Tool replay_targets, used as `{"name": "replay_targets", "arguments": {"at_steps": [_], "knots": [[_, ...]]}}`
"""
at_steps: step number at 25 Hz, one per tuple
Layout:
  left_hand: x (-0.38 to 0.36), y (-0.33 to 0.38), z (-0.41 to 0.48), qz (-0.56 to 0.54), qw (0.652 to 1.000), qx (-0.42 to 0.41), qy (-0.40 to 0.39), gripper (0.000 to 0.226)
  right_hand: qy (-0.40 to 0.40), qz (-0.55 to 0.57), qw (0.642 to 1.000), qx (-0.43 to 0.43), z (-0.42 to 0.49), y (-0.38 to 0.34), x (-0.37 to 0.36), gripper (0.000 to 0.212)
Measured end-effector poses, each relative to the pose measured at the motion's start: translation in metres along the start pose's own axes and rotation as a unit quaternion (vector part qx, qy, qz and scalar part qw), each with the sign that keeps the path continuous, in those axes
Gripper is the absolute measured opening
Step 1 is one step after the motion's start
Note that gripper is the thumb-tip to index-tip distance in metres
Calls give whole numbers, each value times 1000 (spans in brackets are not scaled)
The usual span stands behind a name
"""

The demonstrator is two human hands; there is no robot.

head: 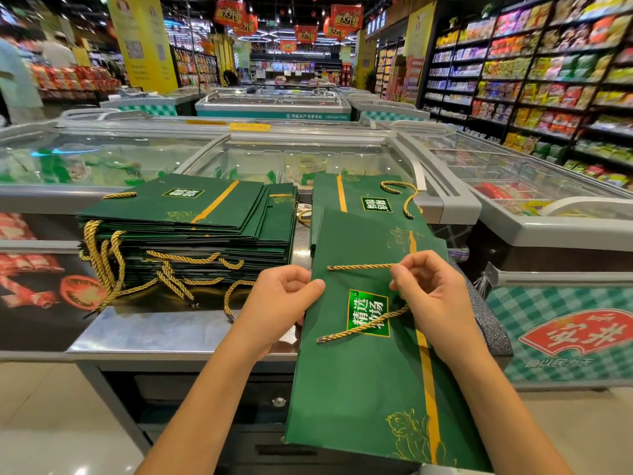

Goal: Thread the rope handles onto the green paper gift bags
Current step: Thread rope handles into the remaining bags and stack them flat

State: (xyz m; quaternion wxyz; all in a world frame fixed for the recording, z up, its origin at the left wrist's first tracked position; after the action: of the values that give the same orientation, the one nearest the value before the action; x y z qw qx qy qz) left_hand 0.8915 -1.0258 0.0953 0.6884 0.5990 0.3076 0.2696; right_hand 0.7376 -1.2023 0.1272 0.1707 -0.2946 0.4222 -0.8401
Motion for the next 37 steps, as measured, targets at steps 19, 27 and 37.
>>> {"name": "replay_targets", "arguments": {"at_steps": [19,27,37], "knots": [[8,15,-10,-99,991,23,89,17,24,-130,979,-155,-14,27,70,28],[2,87,6,-143,988,-1,49,15,91,83,983,-134,22,-28,95,19],[4,181,18,-49,979,-198,23,8,135,122,982,45,57,-113,124,16]]}}
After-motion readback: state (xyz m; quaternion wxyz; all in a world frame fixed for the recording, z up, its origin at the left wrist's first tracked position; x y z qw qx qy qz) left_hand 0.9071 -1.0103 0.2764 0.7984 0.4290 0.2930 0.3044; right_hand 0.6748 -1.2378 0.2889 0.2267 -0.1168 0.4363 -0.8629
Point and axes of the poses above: each hand's wrist, its own z-axis towards the middle knuckle, its own x-axis out of the back of the hand, y = z × x, the point moved 8 cm from there along z, towards the middle knuckle, and after that the axes turned 12 degrees about -z, right-handed, at the moved point
